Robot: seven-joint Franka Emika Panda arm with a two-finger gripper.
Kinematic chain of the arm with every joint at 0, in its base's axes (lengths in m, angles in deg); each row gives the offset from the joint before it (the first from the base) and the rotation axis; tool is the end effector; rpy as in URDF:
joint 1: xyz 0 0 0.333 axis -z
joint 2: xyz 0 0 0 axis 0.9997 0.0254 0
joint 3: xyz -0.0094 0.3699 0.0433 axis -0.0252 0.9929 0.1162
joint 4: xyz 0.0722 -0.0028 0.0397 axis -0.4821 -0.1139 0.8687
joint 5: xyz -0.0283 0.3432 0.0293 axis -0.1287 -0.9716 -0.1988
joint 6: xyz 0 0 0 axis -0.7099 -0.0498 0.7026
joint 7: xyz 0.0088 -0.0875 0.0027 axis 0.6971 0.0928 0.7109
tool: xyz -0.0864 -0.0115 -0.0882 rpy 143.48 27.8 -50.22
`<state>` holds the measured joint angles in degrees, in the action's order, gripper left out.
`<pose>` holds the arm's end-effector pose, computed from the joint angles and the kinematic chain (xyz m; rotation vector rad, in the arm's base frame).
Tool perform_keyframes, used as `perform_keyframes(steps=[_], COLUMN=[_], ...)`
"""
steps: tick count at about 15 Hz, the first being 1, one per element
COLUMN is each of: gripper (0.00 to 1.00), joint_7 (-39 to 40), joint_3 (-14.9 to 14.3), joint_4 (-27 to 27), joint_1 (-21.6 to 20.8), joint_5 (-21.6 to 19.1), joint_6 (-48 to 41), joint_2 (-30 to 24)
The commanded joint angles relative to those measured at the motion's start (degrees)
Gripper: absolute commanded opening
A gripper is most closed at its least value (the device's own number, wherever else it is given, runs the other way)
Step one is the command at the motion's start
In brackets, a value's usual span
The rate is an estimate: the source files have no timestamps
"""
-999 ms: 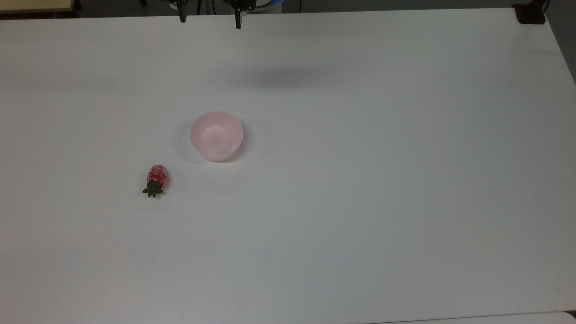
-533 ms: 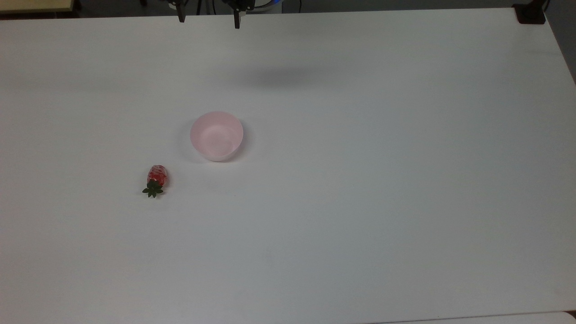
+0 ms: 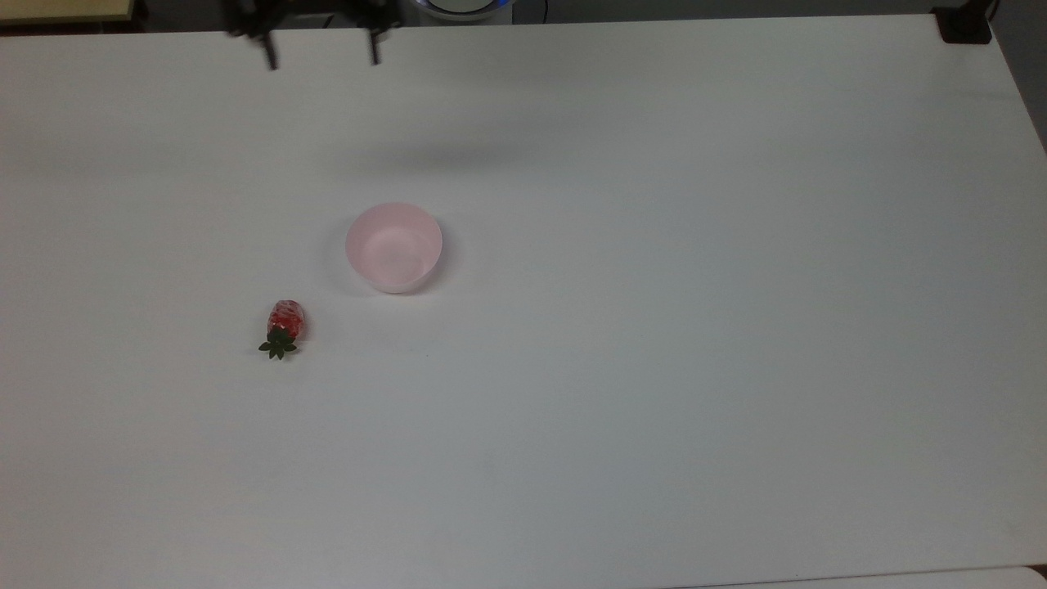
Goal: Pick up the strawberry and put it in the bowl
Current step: 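Move the open gripper down over the red strawberry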
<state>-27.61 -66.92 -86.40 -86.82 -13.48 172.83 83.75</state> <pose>0.5207 -0.0754 0.6301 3.0590 0.2494 0.1041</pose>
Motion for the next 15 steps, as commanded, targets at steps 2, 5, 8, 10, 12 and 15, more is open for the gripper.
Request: perform_keyframes(steps=[2, 5, 8, 10, 12, 15], gripper=[1.00, 1.00, 1.00, 1.00, 1.00, 1.00], joint_7=[3.5, 3.6, 3.5, 3.2, 1.9, -1.3], joint_3=[-0.2, -0.2, -0.1, 0.4, 0.7, 2.3], joint_4=[-0.8, -1.4, -1.4, -1.6, -1.9, -2.2], joint_1=[7.1, 8.3, 8.9, 8.6, 8.3, 8.3], joint_5=[-0.4, -0.2, -0.9, -1.4, -3.3, -3.7], joint_6=[16.3, 26.7, 33.5, 35.4, 39.4, 42.6], joint_2=[9.3, 16.5, 21.2, 23.5, 25.3, 27.4])
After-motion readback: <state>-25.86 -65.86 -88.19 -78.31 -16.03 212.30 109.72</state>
